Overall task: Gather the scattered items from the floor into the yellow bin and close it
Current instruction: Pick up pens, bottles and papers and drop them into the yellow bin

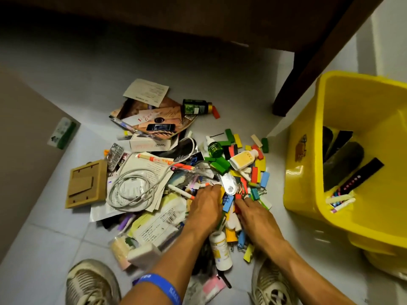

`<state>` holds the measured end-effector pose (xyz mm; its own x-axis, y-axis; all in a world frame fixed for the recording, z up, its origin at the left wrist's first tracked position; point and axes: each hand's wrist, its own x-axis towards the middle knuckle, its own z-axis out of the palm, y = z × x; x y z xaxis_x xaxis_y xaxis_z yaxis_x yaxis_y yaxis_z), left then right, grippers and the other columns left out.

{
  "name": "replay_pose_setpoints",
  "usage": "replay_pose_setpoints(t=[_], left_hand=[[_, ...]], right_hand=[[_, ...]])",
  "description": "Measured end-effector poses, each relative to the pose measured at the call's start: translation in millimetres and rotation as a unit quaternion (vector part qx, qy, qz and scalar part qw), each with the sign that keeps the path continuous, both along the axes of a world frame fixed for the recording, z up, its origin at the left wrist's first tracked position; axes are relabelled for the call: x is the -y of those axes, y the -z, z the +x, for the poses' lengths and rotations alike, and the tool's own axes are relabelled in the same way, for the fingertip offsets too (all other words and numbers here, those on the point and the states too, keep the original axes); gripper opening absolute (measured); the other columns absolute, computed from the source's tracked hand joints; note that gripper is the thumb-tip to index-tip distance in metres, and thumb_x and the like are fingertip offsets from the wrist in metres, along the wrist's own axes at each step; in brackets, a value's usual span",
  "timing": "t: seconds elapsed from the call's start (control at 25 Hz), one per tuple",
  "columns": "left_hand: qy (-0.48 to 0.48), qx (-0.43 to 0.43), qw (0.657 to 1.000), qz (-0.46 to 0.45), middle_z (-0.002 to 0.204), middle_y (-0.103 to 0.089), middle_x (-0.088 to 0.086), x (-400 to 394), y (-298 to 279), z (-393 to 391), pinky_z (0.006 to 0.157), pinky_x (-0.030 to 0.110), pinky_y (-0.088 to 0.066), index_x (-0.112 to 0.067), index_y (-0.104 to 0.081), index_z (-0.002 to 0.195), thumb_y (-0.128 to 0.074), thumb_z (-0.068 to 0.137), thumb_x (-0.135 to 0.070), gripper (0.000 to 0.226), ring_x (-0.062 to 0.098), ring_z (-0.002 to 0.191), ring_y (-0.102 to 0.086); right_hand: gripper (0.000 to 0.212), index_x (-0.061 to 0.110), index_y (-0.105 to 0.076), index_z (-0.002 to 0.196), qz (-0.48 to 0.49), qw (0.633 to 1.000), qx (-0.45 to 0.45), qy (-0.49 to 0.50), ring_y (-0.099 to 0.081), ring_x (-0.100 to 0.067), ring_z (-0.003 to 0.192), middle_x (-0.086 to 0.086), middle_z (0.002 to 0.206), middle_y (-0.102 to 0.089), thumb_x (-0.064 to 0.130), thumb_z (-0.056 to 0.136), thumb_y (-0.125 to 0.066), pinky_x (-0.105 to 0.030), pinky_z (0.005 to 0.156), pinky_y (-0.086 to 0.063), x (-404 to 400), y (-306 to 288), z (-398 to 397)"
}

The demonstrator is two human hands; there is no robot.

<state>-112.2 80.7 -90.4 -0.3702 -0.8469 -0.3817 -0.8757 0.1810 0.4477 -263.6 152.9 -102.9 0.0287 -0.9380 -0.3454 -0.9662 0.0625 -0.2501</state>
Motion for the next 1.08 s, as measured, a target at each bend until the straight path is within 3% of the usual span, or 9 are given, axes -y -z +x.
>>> replay_pose_setpoints(t=[0.2,0.28,0.4,0.52,0.64,0.72,0.92,1.0,1.08], left_hand=[[-0.205,-0.123,0.963,0.127,0.084,-0.067,-0.001,9,-7,15,0.062,0.027,-0.05,-0.021,-0.059,0.123,-0.068,0.084,-0.018,0.04,0.016,0.076,-0.065],[-0.263,-0.135,0.949,0.106,0.096,-0.067,-0.003,2,-14,28,0.067,0.029,-0.055,-0.022,-0.058,0.128,-0.064,0.088,-0.015,0.041,0.013,0.081,-0.065],[-0.168,-0.017,0.985,-0.027,0.128,-0.052,0.0,-13,-21,42,0.091,0.034,-0.047,-0.021,-0.052,0.131,-0.06,0.09,-0.018,0.042,0.018,0.112,-0.05],[-0.096,-0.016,0.994,-0.042,0.122,-0.053,-0.001,-22,-23,37,0.091,0.031,-0.041,-0.02,-0.053,0.126,-0.057,0.092,-0.022,0.034,0.017,0.111,-0.046],[-0.037,-0.009,0.999,-0.018,0.121,-0.057,0.002,-26,-13,18,0.093,0.034,-0.042,-0.019,-0.052,0.127,-0.052,0.095,-0.027,0.033,0.02,0.108,-0.047],[-0.039,0.027,0.999,-0.002,0.125,-0.054,0.007,-22,-5,1,0.093,0.036,-0.043,-0.016,-0.049,0.13,-0.05,0.096,-0.031,0.037,0.024,0.113,-0.047],[-0.049,0.054,0.997,0.012,0.12,-0.06,0.013,-7,8,-24,0.083,0.035,-0.047,-0.011,-0.052,0.127,-0.055,0.096,-0.014,0.032,0.029,0.107,-0.056],[-0.046,0.037,0.997,0.05,0.115,-0.064,0.012,-3,9,-26,0.08,0.035,-0.047,-0.011,-0.057,0.121,-0.055,0.091,-0.004,0.031,0.029,0.102,-0.059],[-0.063,0.008,0.993,0.101,0.112,-0.064,0.009,1,8,-25,0.079,0.036,-0.051,-0.014,-0.057,0.122,-0.061,0.085,-0.002,0.039,0.029,0.099,-0.061]], right_hand=[[0.017,0.023,-0.052,0.112,-0.045,0.938,0.246,0.239,-0.06,-0.021,0.09,-0.001,0.105,-0.059,0.02,0.1,-0.04,-0.042,0.077,-0.053,2,-2,-3],[0.013,0.024,-0.05,0.098,-0.04,0.927,0.251,0.277,-0.06,-0.024,0.083,-0.002,0.095,-0.06,0.015,0.098,-0.04,-0.044,0.072,-0.053,8,-1,0],[0.013,0.021,-0.05,0.108,-0.025,0.964,0.141,0.225,-0.059,-0.025,0.083,-0.004,0.1,-0.063,0.028,0.097,-0.048,-0.034,0.065,-0.047,22,-2,5],[0.028,0.016,-0.044,0.12,0.011,0.988,0.034,0.153,-0.062,-0.032,0.081,-0.008,0.099,-0.064,0.027,0.095,-0.051,-0.034,0.06,-0.045,32,3,11],[0.018,0.02,-0.051,0.106,0.004,0.972,0.092,0.216,-0.06,-0.026,0.07,-0.005,0.084,-0.064,0.015,0.089,-0.051,-0.033,0.057,-0.046,30,7,8],[0.011,0.023,-0.056,0.097,0.001,0.896,0.255,0.363,-0.062,-0.019,0.061,0.0,0.077,-0.064,0.015,0.091,-0.052,-0.032,0.052,-0.051,25,8,2],[0.027,0.006,-0.061,0.093,0.118,0.555,0.596,0.568,-0.047,-0.01,0.04,0.0,0.046,-0.049,0.003,0.072,-0.077,-0.032,0.057,-0.055,11,-5,-16],[0.034,0.006,-0.059,0.091,0.124,0.466,0.642,0.596,-0.057,-0.012,0.044,-0.005,0.051,-0.057,-0.005,0.063,-0.074,-0.03,0.046,-0.053,4,-13,-22],[0.039,0.007,-0.056,0.091,0.131,0.421,0.658,0.61,-0.064,-0.019,0.052,-0.014,0.068,-0.066,-0.012,0.059,-0.067,-0.027,0.038,-0.048,-4,-15,-27]])
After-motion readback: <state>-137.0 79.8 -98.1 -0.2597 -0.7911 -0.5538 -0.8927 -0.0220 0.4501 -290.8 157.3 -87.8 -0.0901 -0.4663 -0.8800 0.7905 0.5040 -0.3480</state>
